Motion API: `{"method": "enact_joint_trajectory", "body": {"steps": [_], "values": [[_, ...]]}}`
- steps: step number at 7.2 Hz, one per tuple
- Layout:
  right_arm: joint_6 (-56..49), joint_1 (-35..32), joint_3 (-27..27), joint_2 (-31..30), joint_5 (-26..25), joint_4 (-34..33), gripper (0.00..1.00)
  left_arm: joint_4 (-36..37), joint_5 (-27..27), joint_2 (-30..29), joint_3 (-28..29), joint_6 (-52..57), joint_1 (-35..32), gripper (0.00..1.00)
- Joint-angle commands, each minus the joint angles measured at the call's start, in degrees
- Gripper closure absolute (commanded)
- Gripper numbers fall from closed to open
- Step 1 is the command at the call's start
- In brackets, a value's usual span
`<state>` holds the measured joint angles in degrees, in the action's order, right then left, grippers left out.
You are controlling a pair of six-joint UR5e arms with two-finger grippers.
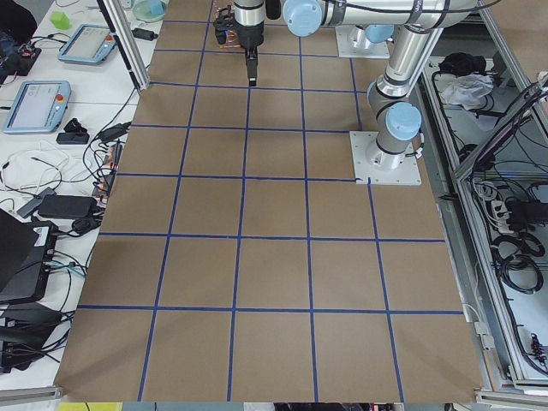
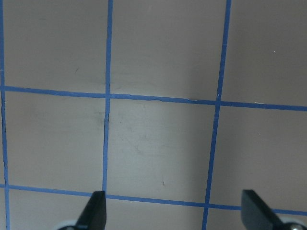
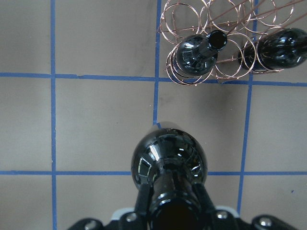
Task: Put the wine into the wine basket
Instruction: 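Tilt the bottle and insert its base into the empty basket ring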
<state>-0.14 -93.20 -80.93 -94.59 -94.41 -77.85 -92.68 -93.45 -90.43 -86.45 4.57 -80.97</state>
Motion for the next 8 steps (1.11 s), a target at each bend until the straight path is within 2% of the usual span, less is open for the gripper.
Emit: {"method": "enact_joint_trajectory", "body": {"steps": [1,4,5,8], "values": [[-9.13,4.5,0.07,-2.69,-0.33,4.27,1.0,-0.13,0.11,0.86,-1.25,-0.35,-1.98,0.0],[-20.22,13.53,0.33,-2.7,0.71,3.58,1.0,-0.04,0.28,0.25,-1.7,-2.27,-4.19,0.0],[-22.95,15.83,0.33,-1.74,2.81,-0.25,1.0,-0.04,0.2,0.6,-2.22,-3.59,-4.46,0.0],[-24.29,16.03,1.74,5.45,4.14,-10.62,1.0,0.04,0.28,0.69,-2.32,-2.98,-4.55,0.0]]}}
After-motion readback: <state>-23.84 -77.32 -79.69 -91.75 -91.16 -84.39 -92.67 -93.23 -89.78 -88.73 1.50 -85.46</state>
